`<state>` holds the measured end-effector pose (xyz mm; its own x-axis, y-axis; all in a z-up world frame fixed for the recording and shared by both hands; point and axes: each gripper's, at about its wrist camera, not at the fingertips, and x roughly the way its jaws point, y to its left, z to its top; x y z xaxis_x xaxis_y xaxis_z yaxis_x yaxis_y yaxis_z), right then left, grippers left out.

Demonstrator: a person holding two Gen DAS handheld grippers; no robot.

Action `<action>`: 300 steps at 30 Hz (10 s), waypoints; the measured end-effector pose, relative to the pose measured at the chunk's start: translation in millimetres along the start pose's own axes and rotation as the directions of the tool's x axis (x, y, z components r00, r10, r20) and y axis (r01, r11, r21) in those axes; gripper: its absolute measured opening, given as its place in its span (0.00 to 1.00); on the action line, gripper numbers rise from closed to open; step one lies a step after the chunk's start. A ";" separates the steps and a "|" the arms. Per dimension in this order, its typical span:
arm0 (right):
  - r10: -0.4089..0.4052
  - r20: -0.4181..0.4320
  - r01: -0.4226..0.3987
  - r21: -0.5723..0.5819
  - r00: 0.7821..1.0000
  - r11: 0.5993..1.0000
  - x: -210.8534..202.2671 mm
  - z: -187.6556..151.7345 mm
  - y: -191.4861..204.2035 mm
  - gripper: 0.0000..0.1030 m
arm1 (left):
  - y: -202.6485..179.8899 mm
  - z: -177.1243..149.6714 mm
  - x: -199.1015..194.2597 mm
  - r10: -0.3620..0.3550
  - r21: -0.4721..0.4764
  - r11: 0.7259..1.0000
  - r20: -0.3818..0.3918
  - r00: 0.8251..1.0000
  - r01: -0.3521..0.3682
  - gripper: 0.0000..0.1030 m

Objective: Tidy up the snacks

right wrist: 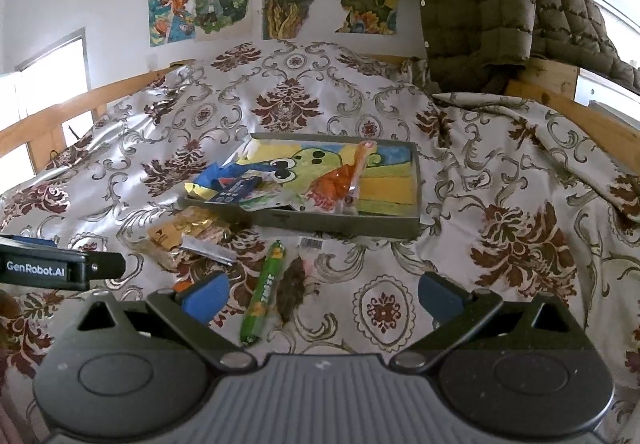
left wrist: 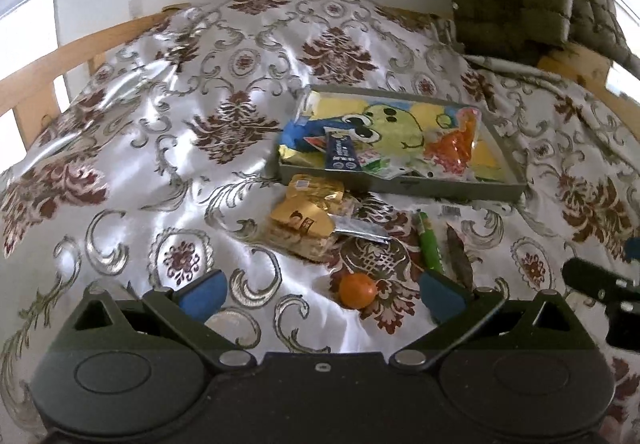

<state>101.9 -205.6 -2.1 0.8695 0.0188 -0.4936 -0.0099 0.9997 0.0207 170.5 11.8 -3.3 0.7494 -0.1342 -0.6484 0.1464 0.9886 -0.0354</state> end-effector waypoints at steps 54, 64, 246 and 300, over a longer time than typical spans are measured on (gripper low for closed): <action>0.285 -0.264 -0.304 -0.029 0.921 0.952 156.1 -3.5 29.5 0.34 | -7.6 -6.4 117.0 -0.212 0.196 0.945 -0.239 0.948 0.261 0.45; 0.278 -0.319 -0.284 0.030 0.906 0.958 174.1 -10.5 33.0 0.34 | -3.8 -5.3 124.4 -0.213 0.145 0.957 -0.242 0.946 0.252 0.35; 0.001 0.064 -0.002 0.005 0.998 1.000 -47.2 -22.7 3.7 1.00 | -1.4 -45.6 -73.3 0.120 -0.145 0.985 0.206 0.971 -0.091 0.99; 0.052 0.026 -0.051 -0.053 0.998 0.997 80.0 28.3 -5.3 1.00 | -4.8 46.3 35.0 0.000 -0.034 0.999 0.145 0.989 0.006 0.99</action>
<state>185.6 -209.8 -17.1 0.8803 0.0709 -0.4690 -0.0805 0.9968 -0.0004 226.0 -0.7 9.4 0.8350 -0.1431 -0.5313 0.1282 0.9896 -0.0651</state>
